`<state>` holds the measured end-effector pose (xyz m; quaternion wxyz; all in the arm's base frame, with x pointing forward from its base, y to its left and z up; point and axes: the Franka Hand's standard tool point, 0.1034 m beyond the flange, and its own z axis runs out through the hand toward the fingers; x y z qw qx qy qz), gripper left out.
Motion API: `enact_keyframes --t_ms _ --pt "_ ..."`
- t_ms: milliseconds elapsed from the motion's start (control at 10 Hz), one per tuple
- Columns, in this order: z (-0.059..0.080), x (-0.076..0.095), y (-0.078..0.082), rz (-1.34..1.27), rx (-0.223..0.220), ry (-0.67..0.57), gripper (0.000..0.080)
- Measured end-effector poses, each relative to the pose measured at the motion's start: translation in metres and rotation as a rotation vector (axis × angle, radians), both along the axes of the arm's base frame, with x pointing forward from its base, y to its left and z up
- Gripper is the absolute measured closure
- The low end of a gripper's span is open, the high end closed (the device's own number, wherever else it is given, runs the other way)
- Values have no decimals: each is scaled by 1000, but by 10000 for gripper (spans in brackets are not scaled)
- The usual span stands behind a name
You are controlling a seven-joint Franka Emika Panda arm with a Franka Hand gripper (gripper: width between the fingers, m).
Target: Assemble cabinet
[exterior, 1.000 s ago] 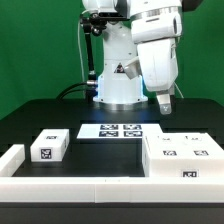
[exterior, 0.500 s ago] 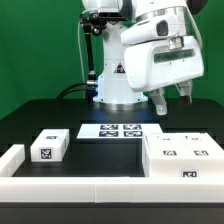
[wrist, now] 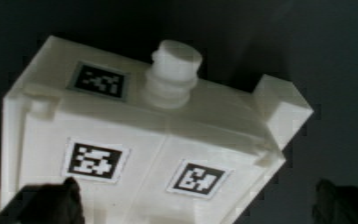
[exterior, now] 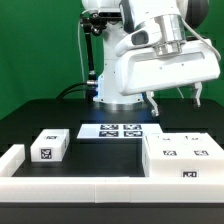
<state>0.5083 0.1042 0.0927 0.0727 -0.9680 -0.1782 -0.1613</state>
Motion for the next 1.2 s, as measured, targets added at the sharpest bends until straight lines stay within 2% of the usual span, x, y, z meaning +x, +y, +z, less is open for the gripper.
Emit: enact_keyframes --t_ms 300,400,500,600,1000,1200 --pt "-5 -5 0 -90 13 39 151" --pt "-2 -4 6 -191 36 31 151" --pt "-5 -10 9 -265 55 13 151" --pt "-11 -13 2 -218 29 -5 151" --pt "-12 -14 1 -235 34 -5 151" --pt "-30 -31 -12 -334 42 21 151"
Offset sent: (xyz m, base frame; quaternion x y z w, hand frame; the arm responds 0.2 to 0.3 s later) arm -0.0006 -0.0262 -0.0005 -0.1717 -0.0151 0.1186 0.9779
